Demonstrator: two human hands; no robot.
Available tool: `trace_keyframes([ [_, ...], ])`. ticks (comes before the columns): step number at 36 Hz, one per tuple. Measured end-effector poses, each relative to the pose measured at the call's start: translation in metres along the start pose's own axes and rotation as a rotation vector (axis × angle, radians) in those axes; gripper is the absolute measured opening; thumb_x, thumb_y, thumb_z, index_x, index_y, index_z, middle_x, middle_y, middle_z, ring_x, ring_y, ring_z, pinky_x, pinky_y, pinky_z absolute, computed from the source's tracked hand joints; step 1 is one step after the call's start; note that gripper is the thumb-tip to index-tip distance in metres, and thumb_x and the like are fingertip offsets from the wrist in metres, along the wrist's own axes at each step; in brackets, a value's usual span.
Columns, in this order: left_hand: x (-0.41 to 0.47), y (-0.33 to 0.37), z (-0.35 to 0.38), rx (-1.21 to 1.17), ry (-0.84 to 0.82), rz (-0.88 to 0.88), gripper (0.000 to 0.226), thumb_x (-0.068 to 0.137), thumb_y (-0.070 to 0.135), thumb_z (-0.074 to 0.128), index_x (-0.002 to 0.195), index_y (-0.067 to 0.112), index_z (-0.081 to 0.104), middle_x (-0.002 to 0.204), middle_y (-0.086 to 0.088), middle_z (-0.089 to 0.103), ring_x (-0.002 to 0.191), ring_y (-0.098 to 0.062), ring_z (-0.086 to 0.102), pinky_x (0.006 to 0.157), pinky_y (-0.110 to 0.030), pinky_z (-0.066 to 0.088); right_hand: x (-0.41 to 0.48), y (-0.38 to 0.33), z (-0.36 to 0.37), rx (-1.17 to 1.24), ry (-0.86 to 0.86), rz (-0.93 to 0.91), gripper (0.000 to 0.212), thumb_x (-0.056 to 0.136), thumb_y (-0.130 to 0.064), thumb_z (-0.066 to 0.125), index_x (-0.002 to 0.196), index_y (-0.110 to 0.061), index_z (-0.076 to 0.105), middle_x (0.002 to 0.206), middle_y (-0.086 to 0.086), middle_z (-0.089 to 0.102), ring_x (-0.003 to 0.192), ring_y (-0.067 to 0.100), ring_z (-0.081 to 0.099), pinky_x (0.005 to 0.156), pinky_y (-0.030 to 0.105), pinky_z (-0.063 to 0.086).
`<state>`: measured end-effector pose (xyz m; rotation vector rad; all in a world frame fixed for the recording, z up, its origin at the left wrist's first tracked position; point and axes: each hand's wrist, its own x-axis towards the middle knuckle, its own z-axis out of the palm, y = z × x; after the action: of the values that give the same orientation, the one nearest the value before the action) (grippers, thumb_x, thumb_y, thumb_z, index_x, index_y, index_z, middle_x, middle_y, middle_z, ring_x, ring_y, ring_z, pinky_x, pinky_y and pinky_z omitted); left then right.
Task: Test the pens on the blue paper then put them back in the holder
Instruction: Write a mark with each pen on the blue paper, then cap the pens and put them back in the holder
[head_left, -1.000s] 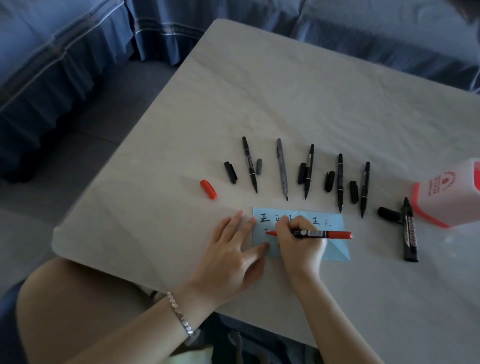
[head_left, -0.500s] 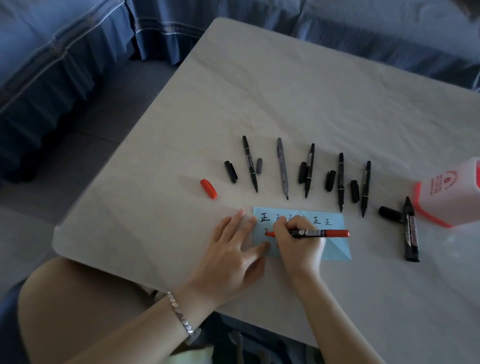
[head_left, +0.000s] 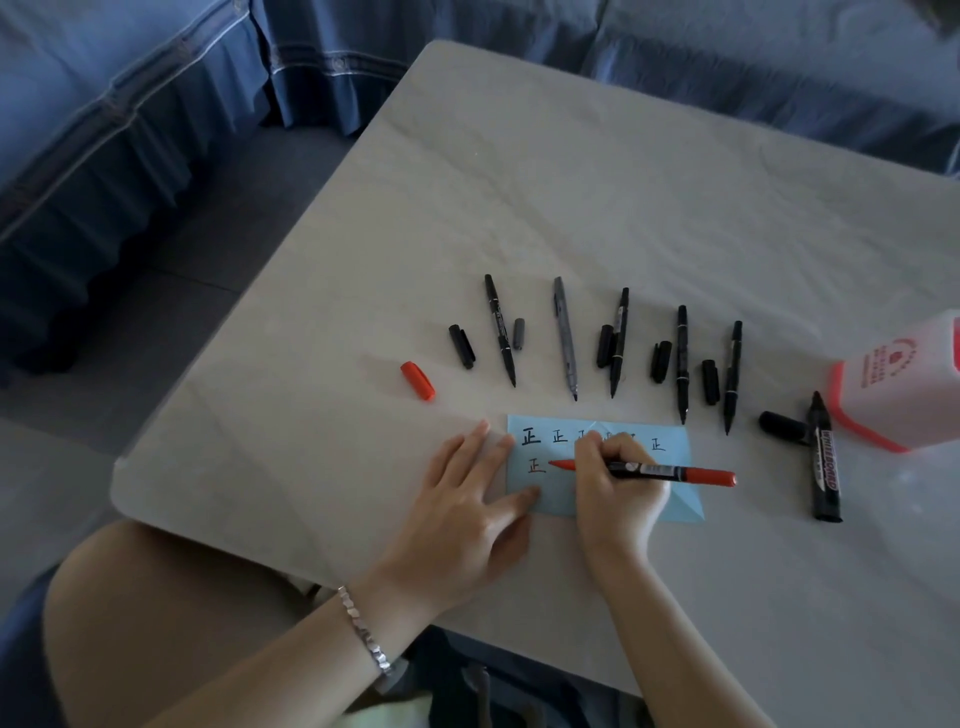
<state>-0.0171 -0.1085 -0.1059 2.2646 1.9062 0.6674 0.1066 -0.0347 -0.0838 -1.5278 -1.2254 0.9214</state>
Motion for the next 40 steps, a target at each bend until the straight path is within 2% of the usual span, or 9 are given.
trace_keyframes([
  [3, 0.0, 0.0, 0.0, -0.009, -0.001, 0.005, 0.028, 0.083, 0.035, 0.051, 0.098, 0.025, 0.072, 0.123, -0.02, 0.059, 0.119, -0.042, 0.051, 0.1, -0.046, 0.032, 0.0, -0.007, -0.002, 0.084, 0.024, 0.084, 0.035, 0.085, -0.008, 0.058, 0.055, 0.004, 0.045, 0.05, 0.012, 0.044, 0.046, 0.009, 0.042, 0.045, 0.01, 0.037],
  [7, 0.002, -0.002, -0.007, -0.093, 0.084, -0.07, 0.031, 0.084, 0.031, 0.048, 0.109, 0.022, 0.064, 0.123, -0.015, 0.061, 0.12, -0.032, 0.051, 0.101, -0.038, 0.031, 0.005, -0.013, -0.007, 0.155, -0.014, 0.166, 0.032, 0.087, -0.019, 0.058, 0.058, -0.01, 0.049, 0.037, -0.008, 0.047, 0.037, 0.0, 0.043, 0.043, 0.009, 0.037],
  [12, 0.025, -0.02, -0.03, -0.123, 0.345, -0.499, 0.035, 0.085, 0.022, 0.054, 0.117, 0.009, 0.052, 0.106, -0.012, 0.061, 0.098, -0.03, 0.054, 0.09, -0.03, 0.034, 0.019, -0.02, -0.023, 0.169, -0.02, 0.234, 0.027, 0.087, -0.024, 0.059, 0.063, -0.016, 0.049, 0.033, -0.009, 0.045, 0.032, 0.0, 0.037, 0.039, 0.008, 0.032],
  [15, 0.045, -0.036, -0.044, -0.187, 0.259, -0.842, 0.048, 0.084, 0.031, 0.062, 0.117, -0.001, 0.05, 0.107, -0.018, 0.056, 0.104, -0.035, 0.048, 0.094, -0.039, 0.036, 0.024, -0.023, -0.032, 0.148, -0.011, 0.245, 0.031, 0.087, -0.025, 0.059, 0.06, -0.015, 0.048, 0.032, -0.009, 0.044, 0.032, 0.0, 0.036, 0.045, 0.013, 0.034],
  [18, 0.059, -0.048, -0.047, -0.181, 0.096, -0.938, 0.049, 0.078, 0.043, 0.066, 0.106, 0.004, 0.054, 0.104, -0.015, 0.055, 0.102, -0.033, 0.05, 0.089, -0.039, 0.041, 0.027, -0.025, -0.038, 0.163, -0.013, 0.264, 0.031, 0.086, -0.024, 0.06, 0.059, -0.015, 0.047, 0.033, -0.01, 0.044, 0.033, 0.0, 0.036, 0.047, 0.019, 0.033],
  [26, 0.066, -0.047, -0.048, -0.211, 0.027, -0.759, 0.006, 0.082, 0.017, 0.06, 0.086, 0.019, 0.056, 0.079, 0.002, 0.06, 0.075, -0.021, 0.057, 0.063, -0.028, 0.038, 0.029, -0.03, -0.05, 0.217, -0.081, 0.273, 0.03, 0.088, -0.02, 0.059, 0.061, -0.012, 0.048, 0.033, -0.008, 0.043, 0.031, 0.0, 0.033, 0.036, 0.009, 0.03],
  [30, 0.062, -0.036, -0.051, -0.221, 0.04, -0.709, 0.011, 0.084, 0.02, 0.062, 0.094, 0.022, 0.058, 0.081, 0.004, 0.061, 0.074, -0.017, 0.057, 0.066, -0.029, 0.043, 0.031, -0.031, -0.058, 0.212, -0.106, 0.267, 0.031, 0.088, -0.019, 0.058, 0.06, -0.012, 0.047, 0.033, -0.008, 0.043, 0.031, 0.0, 0.033, 0.036, 0.01, 0.029],
  [36, 0.063, 0.006, -0.068, -0.55, 0.108, -0.643, 0.009, 0.083, 0.018, 0.067, 0.084, 0.026, 0.062, 0.083, 0.011, 0.065, 0.075, -0.001, 0.061, 0.063, -0.006, 0.041, 0.035, -0.038, -0.069, 0.219, -0.083, 0.206, 0.029, 0.087, -0.019, 0.06, 0.062, -0.009, 0.05, 0.033, -0.007, 0.045, 0.032, 0.001, 0.034, 0.038, 0.01, 0.029],
  [40, 0.065, 0.037, -0.077, -0.736, 0.093, -0.563, 0.021, 0.081, 0.009, 0.067, 0.083, 0.029, 0.065, 0.083, 0.007, 0.069, 0.068, 0.0, 0.06, 0.062, -0.006, 0.043, 0.031, -0.064, -0.073, 0.344, -0.139, 0.177, 0.028, 0.09, -0.019, 0.055, 0.064, -0.008, 0.056, 0.042, -0.002, 0.056, 0.038, 0.006, 0.046, 0.04, 0.014, 0.036],
])
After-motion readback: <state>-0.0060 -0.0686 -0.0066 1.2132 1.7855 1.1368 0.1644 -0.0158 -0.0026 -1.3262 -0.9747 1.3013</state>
